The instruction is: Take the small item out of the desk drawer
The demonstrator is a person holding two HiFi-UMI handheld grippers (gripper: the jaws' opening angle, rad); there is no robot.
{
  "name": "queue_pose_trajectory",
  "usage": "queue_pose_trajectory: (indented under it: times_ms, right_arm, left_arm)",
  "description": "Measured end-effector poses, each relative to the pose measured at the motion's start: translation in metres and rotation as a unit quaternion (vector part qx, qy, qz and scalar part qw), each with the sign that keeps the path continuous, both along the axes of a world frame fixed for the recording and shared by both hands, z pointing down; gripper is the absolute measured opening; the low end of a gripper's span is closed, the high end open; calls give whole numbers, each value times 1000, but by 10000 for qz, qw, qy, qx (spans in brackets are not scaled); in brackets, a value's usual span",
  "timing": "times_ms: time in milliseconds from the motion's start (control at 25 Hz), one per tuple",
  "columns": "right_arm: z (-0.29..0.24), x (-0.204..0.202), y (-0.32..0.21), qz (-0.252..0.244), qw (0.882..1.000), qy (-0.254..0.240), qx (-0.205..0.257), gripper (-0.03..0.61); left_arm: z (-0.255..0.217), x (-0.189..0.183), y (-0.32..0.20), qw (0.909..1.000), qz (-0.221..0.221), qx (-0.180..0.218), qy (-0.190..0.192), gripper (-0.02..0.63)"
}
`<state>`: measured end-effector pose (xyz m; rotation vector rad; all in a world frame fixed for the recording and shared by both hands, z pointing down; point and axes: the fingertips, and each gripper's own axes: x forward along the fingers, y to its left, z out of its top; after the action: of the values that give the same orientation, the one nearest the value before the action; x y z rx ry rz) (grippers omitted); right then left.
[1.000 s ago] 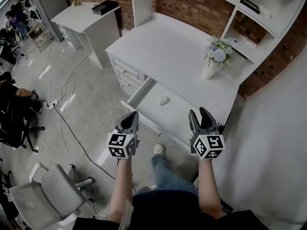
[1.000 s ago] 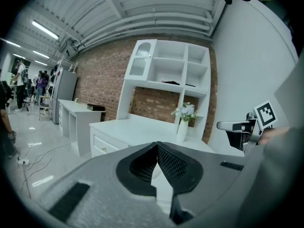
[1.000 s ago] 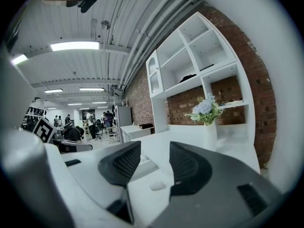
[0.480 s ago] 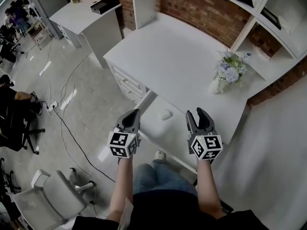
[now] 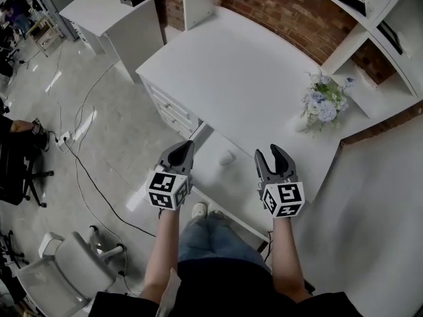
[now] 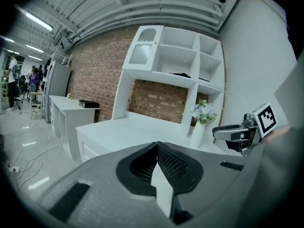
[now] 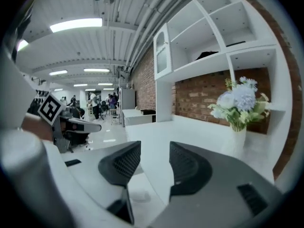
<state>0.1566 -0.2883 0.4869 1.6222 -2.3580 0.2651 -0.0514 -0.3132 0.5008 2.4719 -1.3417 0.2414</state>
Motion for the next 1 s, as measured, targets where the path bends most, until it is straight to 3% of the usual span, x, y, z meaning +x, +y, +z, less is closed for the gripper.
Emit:
queue_pose_trajectory:
  times_ms: [160, 280, 400, 520, 640, 760, 840, 1000]
  right_arm:
    - [17, -26, -15, -875, 9882, 1244, -193, 169]
    - [36, -55, -18, -1702, 9584, 2268, -320, 169]
    - [67, -76, -17, -2605, 9024, 3407, -413, 169]
    - [106, -94, -13, -3431, 8307, 4358, -489, 184]
    - [146, -105, -6, -4092, 7593, 5025, -594, 193]
    - [183, -109, 2, -4611, 6952, 5468, -716, 200]
    - [202, -111, 6, -4867, 6601, 5675, -729, 206]
    - [234, -110, 5, -5094, 6076, 6039, -814, 232]
  left_arm:
    - [8, -4, -9, 10000, -13, -79, 55, 9]
    - [15, -11, -13, 9999, -15, -139, 47, 9]
    - [25, -15, -15, 9996, -63, -264, 113, 9]
    - [35, -22, -15, 9991, -169, -364, 164, 9]
    - [44, -28, -15, 9985, -256, -452, 183, 9]
    - [54, -31, -14, 9979, -301, -540, 190, 9]
    - [59, -31, -13, 9975, -325, -599, 197, 9]
    - [69, -31, -13, 9966, -341, -721, 183, 9]
